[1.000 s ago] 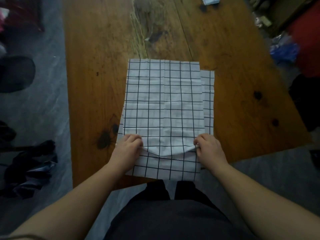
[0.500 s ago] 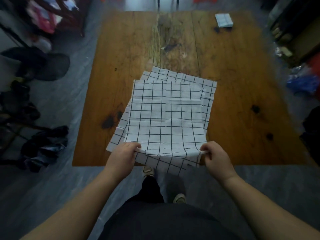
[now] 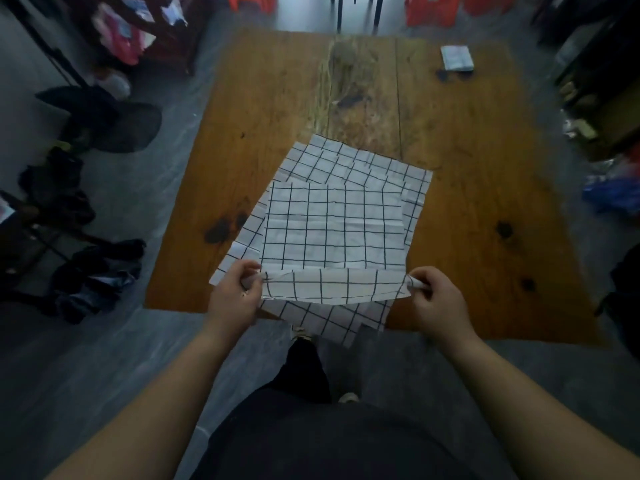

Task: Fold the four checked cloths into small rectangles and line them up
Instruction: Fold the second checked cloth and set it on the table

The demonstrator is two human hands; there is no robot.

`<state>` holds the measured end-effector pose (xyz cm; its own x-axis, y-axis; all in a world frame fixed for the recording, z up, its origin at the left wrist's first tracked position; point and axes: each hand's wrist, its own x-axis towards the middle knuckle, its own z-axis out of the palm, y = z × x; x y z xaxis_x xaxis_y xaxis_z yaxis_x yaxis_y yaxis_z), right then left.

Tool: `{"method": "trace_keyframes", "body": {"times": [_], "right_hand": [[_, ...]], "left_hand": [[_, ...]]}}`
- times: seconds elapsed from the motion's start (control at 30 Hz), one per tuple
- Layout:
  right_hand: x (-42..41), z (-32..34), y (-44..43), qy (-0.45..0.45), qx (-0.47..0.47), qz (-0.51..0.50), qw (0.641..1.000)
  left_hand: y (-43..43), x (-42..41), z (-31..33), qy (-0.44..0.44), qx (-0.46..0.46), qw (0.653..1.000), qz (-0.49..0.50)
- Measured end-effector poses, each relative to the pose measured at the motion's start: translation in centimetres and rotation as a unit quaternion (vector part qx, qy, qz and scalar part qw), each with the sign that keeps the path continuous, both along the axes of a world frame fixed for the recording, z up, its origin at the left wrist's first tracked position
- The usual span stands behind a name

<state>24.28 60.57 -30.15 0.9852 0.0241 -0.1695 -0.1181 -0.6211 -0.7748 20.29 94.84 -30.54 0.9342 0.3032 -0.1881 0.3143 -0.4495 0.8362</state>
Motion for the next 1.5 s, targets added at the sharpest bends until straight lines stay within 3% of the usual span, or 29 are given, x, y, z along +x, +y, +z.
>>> {"method": "trace_keyframes", "body": {"times": [0.3, 0.6, 0.73, 0.93, 1.2, 1.37, 1.5], "right_hand": [[12.4, -0.4, 3.8, 0.03, -0.026, -0.07, 0.997], [22.1, -2.1, 5.9, 0.131, -0.09, -0.149, 0.976], [24.3, -3.3, 6.1, 0.151, -0.053, -0.17, 0.972], [24.9, -3.5, 6.1, 0.137, 0.073, -0.224, 0.962], [18.2, -3.7, 4.2, 0.147, 0.022, -0.261, 0.954], [14.4, -4.3, 2.6, 0.223, 0.012, -0.214, 0.951], [13.6, -4.6, 3.2, 0.261, 0.006, -0.128, 0.957]], "left_hand": [[2.4, 14.2, 0.2, 0.068, -0.111, 0.991, 0.001], [3.5, 26.2, -2.7, 0.137, -0.126, 0.982, -0.012], [4.1, 28.7, -4.2, 0.173, -0.137, 0.975, 0.0], [4.6, 29.0, -5.6, 0.184, -0.119, 0.974, 0.052], [3.9, 23.7, -3.6, 0.128, -0.046, 0.99, 0.03], [2.9, 17.9, -3.2, 0.152, 0.0, 0.988, 0.043], [1.0, 14.0, -4.3, 0.127, 0.127, 0.98, -0.085]]}}
